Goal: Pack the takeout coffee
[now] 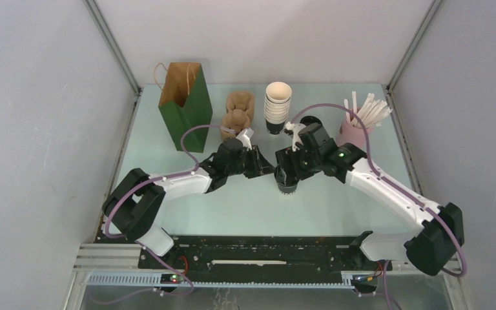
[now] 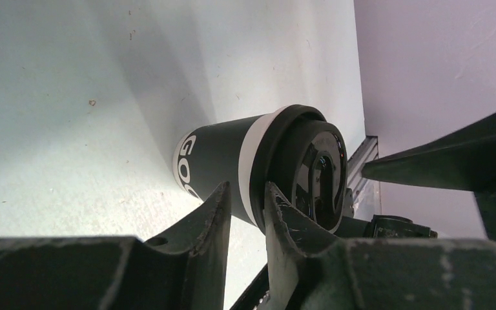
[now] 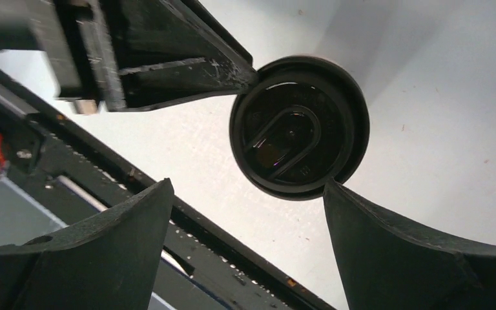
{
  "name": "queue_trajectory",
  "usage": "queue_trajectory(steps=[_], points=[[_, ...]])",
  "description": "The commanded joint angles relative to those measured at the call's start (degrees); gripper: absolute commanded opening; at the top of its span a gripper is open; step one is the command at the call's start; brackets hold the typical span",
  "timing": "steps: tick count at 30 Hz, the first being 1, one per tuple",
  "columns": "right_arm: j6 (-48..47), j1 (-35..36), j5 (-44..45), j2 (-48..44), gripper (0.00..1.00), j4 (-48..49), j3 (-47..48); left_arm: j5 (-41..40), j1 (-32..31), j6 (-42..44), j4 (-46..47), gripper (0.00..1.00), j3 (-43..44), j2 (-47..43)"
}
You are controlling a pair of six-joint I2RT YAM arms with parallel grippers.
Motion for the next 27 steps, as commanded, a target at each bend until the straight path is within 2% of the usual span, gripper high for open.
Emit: queue_trajectory(steps=[1, 7, 9, 11, 13, 15, 19, 21, 22, 27], points=[[2.53, -4.22, -6.57, -5.49, 0.95, 1.66, 2.71, -3.54, -1.46, 4.00, -11.06, 0.30, -1.31, 2.99], [4.74, -10.97, -12.72, -8.58, 0.93, 5.71, -1.68, -4.16, -1.92, 4.39, -10.95, 0.30, -0.89, 1.11], [7.42, -15.22, -16.59, -9.82, 0.86, 8.04, -5.11, -4.12, -1.95, 4.48, -11.23, 0.31, -0.49, 0.63], [10.68, -21.19, -24.19, -11.64, 0.76, 14.72, -10.49, -3.78, -2.11, 4.24, -11.24, 0.31, -0.03, 0.42], [13.86, -26.16, -32.25, -12.36, 0.73, 21.21, -15.88, -3.68, -2.51, 4.35, -11.40, 0.31, 0.72, 0.60], [15.34, -29.31, -37.62, -11.23, 0.65, 24.35, -18.95, -3.74, -2.94, 4.59, -12.02, 0.31, 1.65, 0.95], [18.12, -32.88, -43.73, -8.66, 0.57, 31.81, -24.17, -4.09, -3.25, 4.57, -12.38, 0.31, 2.07, 1.42], [19.42, -34.46, -45.23, -7.55, 0.43, 34.95, -25.84, -4.10, -3.32, 4.62, -12.53, 0.31, 2.19, 1.57], [19.85, -35.10, -45.71, -7.10, 0.40, 36.19, -26.61, -4.11, -3.40, 4.60, -12.67, 0.31, 2.32, 1.66], [21.10, -37.00, -47.14, -3.66, 0.38, 40.97, -28.35, -4.35, -3.77, 4.44, -12.82, 0.31, 2.58, 2.01]])
